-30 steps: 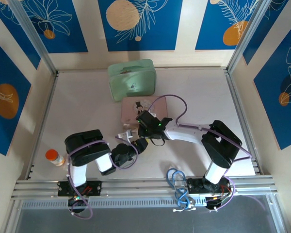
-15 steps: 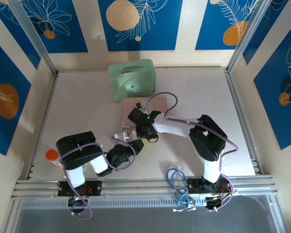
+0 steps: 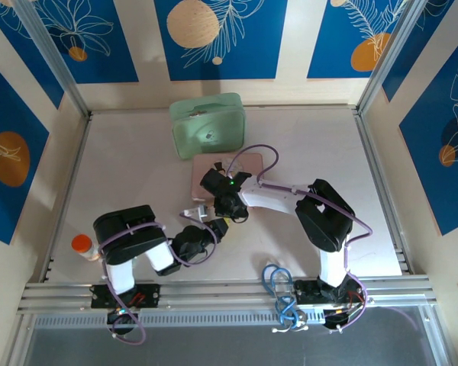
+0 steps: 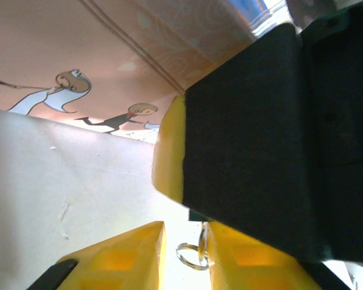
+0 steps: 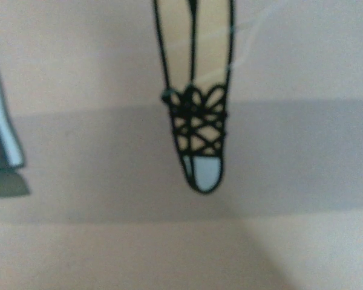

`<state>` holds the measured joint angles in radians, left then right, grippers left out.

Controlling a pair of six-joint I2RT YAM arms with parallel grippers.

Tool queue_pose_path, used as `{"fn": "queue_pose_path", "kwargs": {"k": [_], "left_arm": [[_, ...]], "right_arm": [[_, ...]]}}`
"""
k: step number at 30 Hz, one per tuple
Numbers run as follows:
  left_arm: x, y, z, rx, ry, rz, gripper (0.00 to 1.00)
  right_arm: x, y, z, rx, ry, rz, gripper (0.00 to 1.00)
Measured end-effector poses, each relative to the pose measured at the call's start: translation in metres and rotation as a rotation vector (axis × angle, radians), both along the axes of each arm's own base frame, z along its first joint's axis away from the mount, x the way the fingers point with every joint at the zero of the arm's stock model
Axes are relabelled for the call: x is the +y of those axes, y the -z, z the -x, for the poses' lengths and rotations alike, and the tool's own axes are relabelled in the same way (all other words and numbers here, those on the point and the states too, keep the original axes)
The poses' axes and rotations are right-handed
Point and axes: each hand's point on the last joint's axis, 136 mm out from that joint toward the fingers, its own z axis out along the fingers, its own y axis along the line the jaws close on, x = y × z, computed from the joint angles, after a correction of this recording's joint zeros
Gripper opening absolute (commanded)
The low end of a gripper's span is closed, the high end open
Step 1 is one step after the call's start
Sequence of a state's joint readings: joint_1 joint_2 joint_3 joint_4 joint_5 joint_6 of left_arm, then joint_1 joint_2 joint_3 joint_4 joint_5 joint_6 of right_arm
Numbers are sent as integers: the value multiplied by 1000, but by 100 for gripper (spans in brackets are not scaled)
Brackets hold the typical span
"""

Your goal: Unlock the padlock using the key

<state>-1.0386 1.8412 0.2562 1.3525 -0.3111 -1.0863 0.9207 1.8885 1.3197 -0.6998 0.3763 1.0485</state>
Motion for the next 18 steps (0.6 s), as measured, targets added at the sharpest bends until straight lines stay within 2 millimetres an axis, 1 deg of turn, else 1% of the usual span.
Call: {"fn": "queue_pose_path", "kwargs": {"k": [1,3,8,10,15,18], "left_arm": [[0,2,0,4,1,0,35],[-1,2,1,5,3,2,36],[-1,2,1,5,3,3,33],[-2,3,1,6,6,4,30],[-7,2,0,5,18,12,26],[-9,1,0,3,25,15,17]], "right_arm": [[1,0,1,5,0,-4,0],[1,0,2,11,2,-8,0],[2,0,2,17,6,-14,0],[2,0,2,18,9,-15,0],[2,1,2,18,12,-17,0],[2,1,1,17,17,-19,0]]}}
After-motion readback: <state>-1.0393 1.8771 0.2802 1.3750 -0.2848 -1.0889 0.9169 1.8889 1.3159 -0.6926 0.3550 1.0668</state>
